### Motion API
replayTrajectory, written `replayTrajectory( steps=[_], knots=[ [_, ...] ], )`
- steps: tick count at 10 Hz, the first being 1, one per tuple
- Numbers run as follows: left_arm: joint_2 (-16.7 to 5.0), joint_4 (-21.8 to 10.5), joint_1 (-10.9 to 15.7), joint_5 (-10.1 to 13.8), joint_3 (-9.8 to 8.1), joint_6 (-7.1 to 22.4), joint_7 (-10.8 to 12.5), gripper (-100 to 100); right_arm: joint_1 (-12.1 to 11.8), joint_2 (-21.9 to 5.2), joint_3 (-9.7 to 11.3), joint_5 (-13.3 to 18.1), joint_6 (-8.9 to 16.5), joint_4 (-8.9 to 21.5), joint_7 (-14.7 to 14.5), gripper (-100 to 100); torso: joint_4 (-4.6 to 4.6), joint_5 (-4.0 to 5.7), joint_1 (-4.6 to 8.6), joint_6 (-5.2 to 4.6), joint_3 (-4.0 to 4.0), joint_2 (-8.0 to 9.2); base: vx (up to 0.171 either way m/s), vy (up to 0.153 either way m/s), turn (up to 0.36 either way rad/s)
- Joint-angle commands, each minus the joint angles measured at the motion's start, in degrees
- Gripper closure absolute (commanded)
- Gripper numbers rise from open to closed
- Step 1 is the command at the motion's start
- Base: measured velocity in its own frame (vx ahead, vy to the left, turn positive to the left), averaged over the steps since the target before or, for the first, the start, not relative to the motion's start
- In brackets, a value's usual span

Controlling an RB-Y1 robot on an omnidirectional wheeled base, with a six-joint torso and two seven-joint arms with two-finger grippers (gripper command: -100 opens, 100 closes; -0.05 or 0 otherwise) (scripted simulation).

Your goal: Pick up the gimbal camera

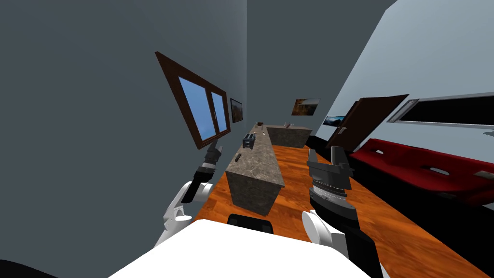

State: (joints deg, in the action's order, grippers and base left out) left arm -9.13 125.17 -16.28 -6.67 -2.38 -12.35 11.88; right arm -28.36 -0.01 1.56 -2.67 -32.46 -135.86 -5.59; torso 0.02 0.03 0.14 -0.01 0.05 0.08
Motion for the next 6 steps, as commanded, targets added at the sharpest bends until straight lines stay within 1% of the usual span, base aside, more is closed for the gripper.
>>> replayTrajectory(
  steps=[1, 2, 3, 4, 5, 6],
  knots=[
    [-0.29, -0.35, 0.98, -0.04, -0.18, 2.81, 0.9, -100, 0.0, 0.0, 0.0, 0.0, 0.0, 0.0, 0.0, 0, 0.0, 0.0, 0.0, 0.0, 0.0, 0.0, -0.03, -0.041, -0.043],
    [-0.69, -1.53, 2.82, -0.16, -0.49, 4.33, 2.56, -100, 0.0, 0.0, 0.0, 0.0, 0.0, 0.0, 0.0, 0, 0.01, 0.01, 0.0, 0.02, 0.02, 0.02, -0.04, -0.064, -0.084],
    [-0.69, -1.53, 2.82, -0.16, -0.49, 5.78, 2.56, -100, 0.0, 0.0, 0.0, 0.0, 0.0, 0.0, 0.0, 0, 0.01, 0.02, 0.08, 0.0, 0.03, 0.05, -0.037, -0.054, -0.038],
    [-0.69, -1.53, 2.82, -0.16, -0.49, 6.34, 2.56, -100, 0.0, 0.0, 0.0, 0.0, 0.0, 0.0, 0.0, 0, 0.01, 0.02, 0.06, 0.02, 0.04, 0.06, -0.018, -0.021, 0.01],
    [-1.04, -2.76, 4.7, -0.29, -0.82, 8.61, 4.32, -100, 0.0, 0.0, 0.0, 0.0, 0.0, 0.0, 0.0, 0, 0.01, 0.0, -0.05, 0.03, 0.02, 0.02, -0.027, -0.042, -0.095],
    [-1.04, -2.76, 4.7, -0.29, -0.82, 9.9, 4.32, -100, 0.0, 0.0, 0.0, 0.0, 0.0, 0.0, 0.0, 0, 0.0, 0.0, 0.0, 0.0, 0.01, 0.02, -0.029, -0.046, -0.043]
  ],
)
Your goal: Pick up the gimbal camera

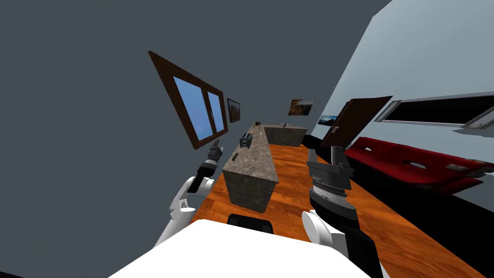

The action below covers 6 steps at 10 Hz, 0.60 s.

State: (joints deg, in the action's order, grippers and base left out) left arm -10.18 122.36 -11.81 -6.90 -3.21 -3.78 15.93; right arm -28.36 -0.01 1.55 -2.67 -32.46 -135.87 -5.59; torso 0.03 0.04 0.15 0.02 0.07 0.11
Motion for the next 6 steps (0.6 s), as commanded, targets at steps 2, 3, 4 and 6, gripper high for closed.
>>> replayTrajectory(
  steps=[2, 3, 4, 6],
  knots=[
    [-0.27, -1.23, 2.14, -0.17, -0.34, 4.53, 2.13, -100, 0.0, 0.0, 0.0, 0.0, 0.0, 0.0, 0.0, 0, 0.0, 0.01, 0.07, -0.02, 0.0, 0.0, -0.03, -0.059, -0.054],
    [-0.27, -1.23, 2.14, -0.17, -0.34, 5.12, 2.13, -100, 0.0, 0.0, 0.0, 0.0, 0.0, 0.0, 0.0, 0, 0.0, 0.01, 0.04, 0.0, 0.0, 0.01, -0.015, -0.021, 0.01],
    [-0.49, -2.55, 4.06, -0.27, -0.71, 7.33, 4.1, -100, 0.0, 0.0, 0.0, 0.0, 0.0, 0.0, 0.0, 0, 0.0, -0.01, -0.06, 0.01, -0.01, -0.03, -0.026, -0.036, -0.091],
    [-0.65, -3.92, 5.97, -0.36, -1.1, 10.45, 6.17, -100, 0.0, 0.0, 0.0, 0.0, 0.0, 0.0, 0.0, 0, -0.01, -0.01, -0.03, 0.01, -0.01, -0.02, -0.025, -0.043, -0.057]
  ],
)
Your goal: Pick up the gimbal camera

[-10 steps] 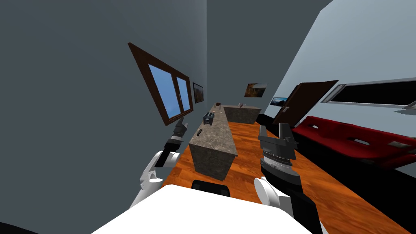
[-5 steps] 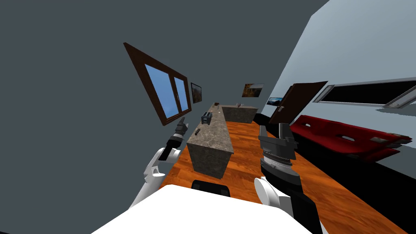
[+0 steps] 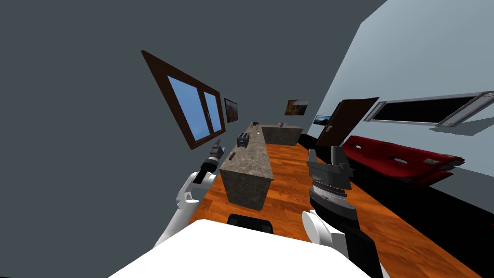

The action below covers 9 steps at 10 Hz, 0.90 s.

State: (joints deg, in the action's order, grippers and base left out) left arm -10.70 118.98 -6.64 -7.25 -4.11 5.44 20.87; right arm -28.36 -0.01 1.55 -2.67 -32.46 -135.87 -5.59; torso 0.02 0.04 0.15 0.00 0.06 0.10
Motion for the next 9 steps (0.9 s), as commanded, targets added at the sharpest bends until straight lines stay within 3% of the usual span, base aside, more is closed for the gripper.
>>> replayTrajectory(
  steps=[1, 2, 3, 4, 5, 7, 8, 9],
  knots=[
    [-0.13, -0.55, 0.79, -0.01, -0.21, 2.86, 1.23, -100, 0.0, 0.0, 0.0, 0.0, 0.0, 0.0, 0.0, 0, 0.0, 0.0, 0.0, 0.0, 0.0, 0.0, -0.028, -0.045, -0.042],
    [-0.13, -0.55, 0.79, -0.01, -0.21, 3.48, 1.23, -100, 0.0, 0.0, 0.0, 0.0, 0.0, 0.0, 0.0, 0, 0.0, 0.0, -0.01, 0.03, 0.01, 0.01, -0.007, -0.024, 0.009],
    [-0.23, -1.95, 2.68, -0.08, -0.62, 5.81, 3.4, -100, -0.01, 0.0, 0.0, 0.0, 0.0, 0.0, 0.0, 0, -0.01, -0.01, -0.08, 0.03, -0.01, -0.03, -0.009, -0.045, -0.086],
    [-0.23, -1.95, 2.68, -0.08, -0.62, 7.11, 3.4, -100, 0.0, 0.0, 0.0, 0.0, 0.0, 0.0, 0.0, 0, -0.01, -0.01, -0.02, 0.01, -0.03, -0.05, -0.01, -0.038, -0.042],
    [-0.26, -3.39, 4.53, -0.13, -1.05, 8.66, 5.67, -100, -0.01, 0.0, 0.0, 0.0, 0.0, 0.0, 0.0, 0, -0.01, 0.0, -0.04, 0.03, -0.03, -0.05, -0.019, -0.045, -0.077],
    [-0.26, -3.39, 4.53, -0.13, -1.05, 11.1, 5.67, -100, -0.01, 0.0, 0.0, 0.0, 0.0, 0.0, 0.0, 0, -0.01, 0.0, -0.02, 0.03, -0.02, -0.04, -0.009, -0.03, -0.011],
    [-0.23, -4.87, 6.33, -0.16, -1.49, 13.26, 8.02, -100, -0.01, 0.0, 0.0, 0.0, 0.0, 0.0, 0.0, 0, -0.01, -0.02, -0.1, 0.04, -0.03, -0.06, -0.008, -0.029, -0.071],
    [-0.23, -4.87, 6.33, -0.16, -1.49, 14.86, 8.02, -100, 0.0, 0.0, 0.0, 0.0, 0.0, 0.0, 0.0, 0, -0.01, -0.02, -0.07, 0.01, -0.03, -0.06, -0.006, -0.029, -0.044]
  ],
)
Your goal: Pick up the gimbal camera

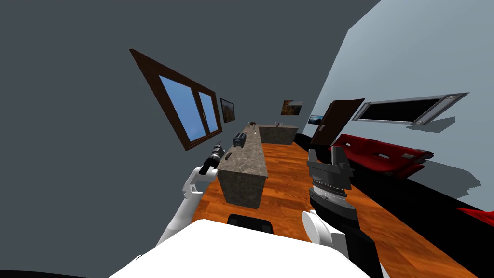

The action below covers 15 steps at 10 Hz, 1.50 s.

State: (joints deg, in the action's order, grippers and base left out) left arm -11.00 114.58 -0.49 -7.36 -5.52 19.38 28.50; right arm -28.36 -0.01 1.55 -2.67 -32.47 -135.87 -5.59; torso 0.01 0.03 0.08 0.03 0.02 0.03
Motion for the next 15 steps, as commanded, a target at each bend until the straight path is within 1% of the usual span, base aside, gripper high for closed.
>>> replayTrajectory(
  steps=[1, 2, 3, 5, 6, 7, 8, 9, 10, 11, 12, 13, 14, 15],
  knots=[
    [0.16, -1.99, 1.92, -0.05, -0.53, 2.86, 2.82, -100, 0.0, 0.0, 0.0, 0.0, 0.0, 0.0, 0.0, 0, 0.0, 0.0, 0.0, 0.0, 0.0, 0.0, 0.001, -0.037, -0.07],
    [0.16, -1.99, 1.92, -0.05, -0.53, 4.36, 2.82, -100, 0.0, 0.0, 0.0, 0.0, 0.0, 0.0, 0.0, 0, 0.0, 0.0, 0.03, -0.01, -0.01, -0.02, -0.002, -0.031, -0.029],
    [0.3, -3.54, 3.58, -0.03, -1.0, 6.0, 5.28, -100, 0.0, 0.0, 0.0, 0.0, 0.0, 0.0, 0.0, 0, 0.0, 0.0, 0.01, 0.0, -0.01, -0.02, 0.003, -0.033, -0.054],
    [0.3, -3.54, 3.58, -0.03, -1.0, 8.26, 5.33, -100, 0.0, 0.0, 0.0, 0.0, 0.0, 0.0, 0.0, 0, -0.01, 0.0, -0.01, 0.01, -0.02, -0.03, 0.001, -0.018, -0.019],
    [0.49, -5.12, 5.17, 0.02, -1.48, 10.39, 7.91, -100, 0.0, 0.0, 0.0, 0.0, 0.0, 0.0, 0.0, 0, 0.0, -0.01, -0.06, 0.01, -0.01, -0.01, 0.004, -0.017, -0.061],
    [0.49, -5.12, 5.17, 0.02, -1.48, 11.82, 7.91, -100, 0.0, 0.0, 0.0, 0.0, 0.0, 0.0, 0.0, 0, -0.01, -0.01, -0.05, -0.01, -0.02, -0.03, 0.007, -0.016, -0.036],
    [0.7, -6.71, 6.68, 0.09, -1.98, 13.26, 10.37, -100, 0.0, 0.0, 0.0, 0.0, 0.0, 0.0, 0.0, 0, -0.01, -0.01, -0.05, 0.01, -0.02, -0.04, 0.012, -0.02, -0.044],
    [0.7, -6.71, 6.68, 0.09, -1.98, 14.91, 10.55, -100, 0.0, 0.0, 0.0, 0.0, 0.0, 0.0, 0.0, 0, -0.01, -0.01, -0.03, 0.0, -0.04, -0.07, 0.015, -0.016, -0.031],
    [0.93, -8.32, 8.11, 0.19, -2.48, 16.65, 12.89, -100, 0.0, 0.0, 0.0, 0.0, 0.0, 0.0, 0.0, 0, -0.02, -0.01, -0.05, 0.01, -0.04, -0.07, 0.021, -0.014, -0.049],
    [0.93, -8.32, 8.11, 0.19, -2.48, 18.57, 13.24, -100, 0.0, 0.0, 0.0, 0.0, 0.0, 0.0, 0.0, 0, -0.02, -0.01, -0.06, 0.0, -0.05, -0.09, 0.018, -0.008, -0.025],
    [1.15, -9.92, 9.47, 0.3, -3.0, 20.22, 15.5, -100, 0.0, 0.0, 0.0, 0.0, 0.0, 0.0, 0.0, 0, -0.02, -0.02, -0.08, 0.02, -0.05, -0.09, 0.024, -0.005, -0.043],
    [1.15, -9.92, 9.47, 0.3, -3.0, 21.84, 15.97, -100, 0.0, 0.0, 0.0, 0.0, 0.0, 0.0, 0.0, 0, -0.03, -0.02, -0.09, 0.0, -0.06, -0.11, 0.022, -0.001, -0.027],
    [1.35, -11.51, 10.74, 0.42, -3.52, 23.43, 18.2, -100, -0.01, 0.0, 0.0, 0.0, 0.0, 0.0, 0.0, 0, -0.03, -0.02, -0.11, 0.02, -0.06, -0.1, 0.031, 0.005, -0.039],
    [1.35, -11.51, 10.74, 0.42, -3.52, 24.95, 18.72, -100, 0.0, 0.0, 0.0, 0.0, 0.0, 0.0, 0.0, 0, -0.03, -0.03, -0.13, 0.01, -0.08, -0.13, 0.027, 0.005, -0.021]
  ],
)
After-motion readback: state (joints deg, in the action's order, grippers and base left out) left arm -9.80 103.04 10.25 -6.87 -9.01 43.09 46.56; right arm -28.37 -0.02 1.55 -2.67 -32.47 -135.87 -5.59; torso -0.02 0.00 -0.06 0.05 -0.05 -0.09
